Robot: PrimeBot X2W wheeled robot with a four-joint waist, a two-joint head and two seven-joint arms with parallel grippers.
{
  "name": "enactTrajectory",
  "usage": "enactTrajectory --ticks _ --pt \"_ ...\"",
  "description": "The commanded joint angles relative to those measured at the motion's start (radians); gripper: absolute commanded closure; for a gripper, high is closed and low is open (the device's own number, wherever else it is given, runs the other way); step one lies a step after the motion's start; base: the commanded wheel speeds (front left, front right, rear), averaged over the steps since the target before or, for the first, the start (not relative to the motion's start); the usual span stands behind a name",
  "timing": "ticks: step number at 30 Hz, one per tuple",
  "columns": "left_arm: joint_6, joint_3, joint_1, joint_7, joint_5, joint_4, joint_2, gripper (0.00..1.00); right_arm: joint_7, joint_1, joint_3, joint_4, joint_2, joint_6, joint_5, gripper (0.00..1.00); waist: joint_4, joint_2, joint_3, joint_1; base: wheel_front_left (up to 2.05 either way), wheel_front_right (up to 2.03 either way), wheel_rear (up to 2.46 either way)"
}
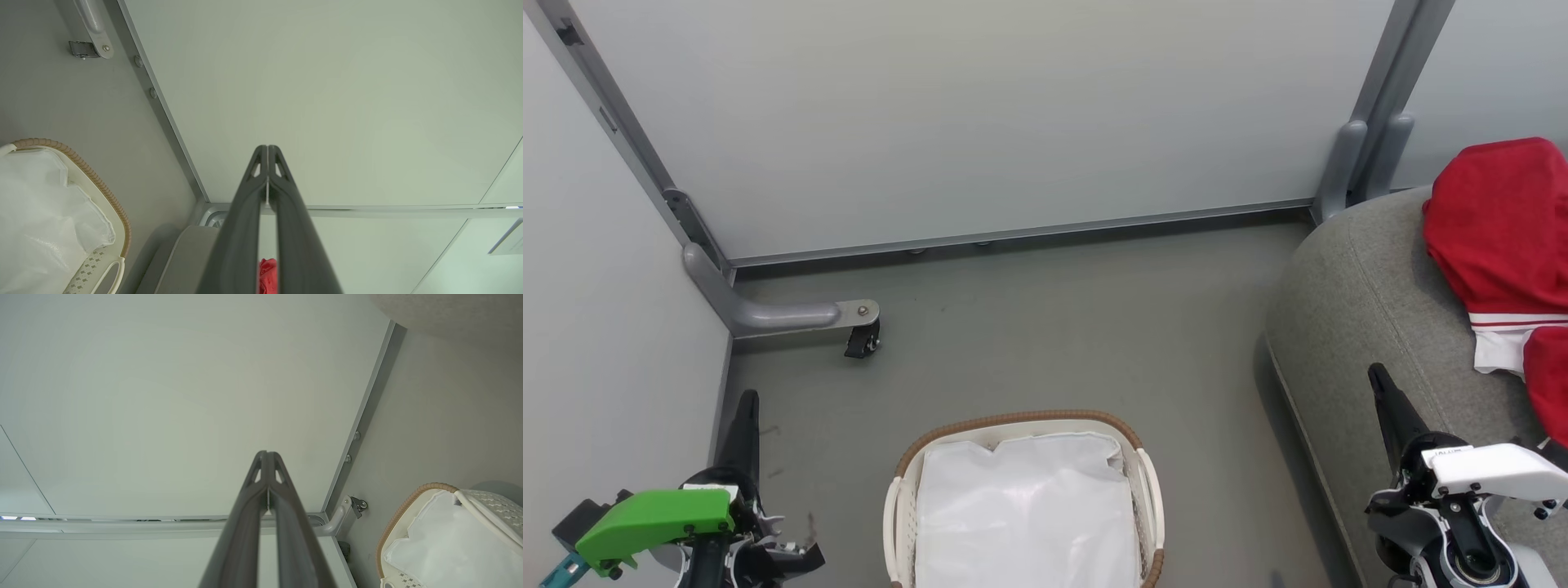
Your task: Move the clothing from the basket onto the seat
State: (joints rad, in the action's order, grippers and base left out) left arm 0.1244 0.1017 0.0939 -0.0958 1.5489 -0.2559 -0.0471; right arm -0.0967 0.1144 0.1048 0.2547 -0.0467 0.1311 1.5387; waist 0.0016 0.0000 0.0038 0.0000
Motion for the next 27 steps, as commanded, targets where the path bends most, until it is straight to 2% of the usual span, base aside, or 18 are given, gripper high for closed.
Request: enactTrajectory --ticks 1,10,27 --pt "0.008 0.008 0.019 -0.007 0.017 0.008 -0.005 1.00 -0.006 -0.009 0.005 -0.007 -0.006 -0.001 0.020 1.00 0.000 0.0000 0.000 0.0000 0.00 0.00 0.00" --pt "0.010 0.016 0.020 -0.022 0.069 0.013 -0.006 1.00 -0.022 -0.011 0.012 -0.014 -0.006 -0.001 0.079 1.00 -0.002 0.0000 -0.001 0.0000 0.00 0.00 0.00" --pt "0.010 0.015 0.020 -0.022 0.066 0.012 -0.006 1.00 -0.020 -0.011 0.011 -0.013 -0.006 -0.001 0.076 1.00 -0.002 0.0000 -0.001 0.0000 0.00 0.00 0.00"
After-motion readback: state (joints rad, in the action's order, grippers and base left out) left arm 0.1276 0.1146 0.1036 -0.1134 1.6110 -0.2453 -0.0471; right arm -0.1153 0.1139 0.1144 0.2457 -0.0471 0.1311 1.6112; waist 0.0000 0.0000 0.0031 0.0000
